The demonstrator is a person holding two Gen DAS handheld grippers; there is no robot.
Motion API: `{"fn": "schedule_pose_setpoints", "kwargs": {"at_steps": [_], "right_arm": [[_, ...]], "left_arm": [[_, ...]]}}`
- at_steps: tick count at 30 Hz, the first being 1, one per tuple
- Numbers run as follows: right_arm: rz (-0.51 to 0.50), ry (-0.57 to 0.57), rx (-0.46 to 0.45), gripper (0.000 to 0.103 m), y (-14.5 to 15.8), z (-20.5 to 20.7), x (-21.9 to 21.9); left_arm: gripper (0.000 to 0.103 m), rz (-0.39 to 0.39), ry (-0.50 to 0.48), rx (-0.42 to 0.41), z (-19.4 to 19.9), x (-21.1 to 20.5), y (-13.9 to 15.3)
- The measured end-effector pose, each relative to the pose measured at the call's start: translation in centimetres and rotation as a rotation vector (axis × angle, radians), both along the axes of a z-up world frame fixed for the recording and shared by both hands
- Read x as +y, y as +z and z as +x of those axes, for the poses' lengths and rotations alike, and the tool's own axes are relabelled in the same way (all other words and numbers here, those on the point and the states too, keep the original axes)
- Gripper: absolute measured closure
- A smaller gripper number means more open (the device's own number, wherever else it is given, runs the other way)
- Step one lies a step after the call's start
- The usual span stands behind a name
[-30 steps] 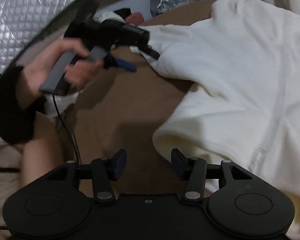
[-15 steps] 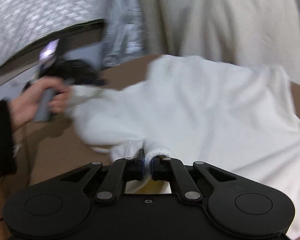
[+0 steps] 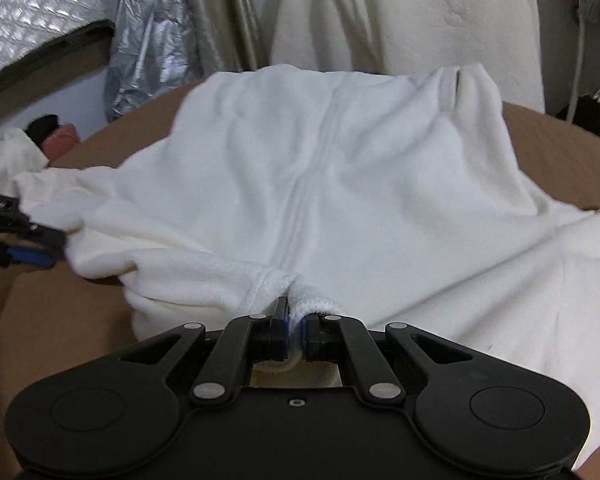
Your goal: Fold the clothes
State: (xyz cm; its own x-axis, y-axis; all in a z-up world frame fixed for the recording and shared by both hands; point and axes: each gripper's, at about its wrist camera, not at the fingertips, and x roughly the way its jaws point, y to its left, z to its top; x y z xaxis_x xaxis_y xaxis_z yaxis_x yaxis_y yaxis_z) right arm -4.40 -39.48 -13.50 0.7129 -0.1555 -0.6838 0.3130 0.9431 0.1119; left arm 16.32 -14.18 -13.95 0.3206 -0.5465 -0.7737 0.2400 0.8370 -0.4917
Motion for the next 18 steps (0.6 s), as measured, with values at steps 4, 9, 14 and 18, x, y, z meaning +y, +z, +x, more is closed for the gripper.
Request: {"fn": "schedule_pose_setpoints", "kwargs": {"at_steps": [4, 9, 14, 18], "right_arm": [[0.044, -0.049, 0.009, 0.098, 0.1, 0.7, -0.7], [0.317, -0.036, -0.093, 0.092, 0.8, -2.2, -2.1], [0.578, 0.018, -0.178, 0.081, 0.4, -5.5, -2.3], [0.587, 0.085, -0.134, 0.077, -0.1, -5.5, -0.7]], "left_arm": [[0.044, -0.048, 0.048, 0.01, 1.0, -0.5, -1.2], [0.09, 0.064, -0.047, -0.272, 0.5, -4.3, 1.5], [0.09, -0.007, -0.025, -0.245, 1.2, -3.3, 1.9], [0.09, -0.109, -0.028, -0.163, 2.0, -1.6, 1.5]]}}
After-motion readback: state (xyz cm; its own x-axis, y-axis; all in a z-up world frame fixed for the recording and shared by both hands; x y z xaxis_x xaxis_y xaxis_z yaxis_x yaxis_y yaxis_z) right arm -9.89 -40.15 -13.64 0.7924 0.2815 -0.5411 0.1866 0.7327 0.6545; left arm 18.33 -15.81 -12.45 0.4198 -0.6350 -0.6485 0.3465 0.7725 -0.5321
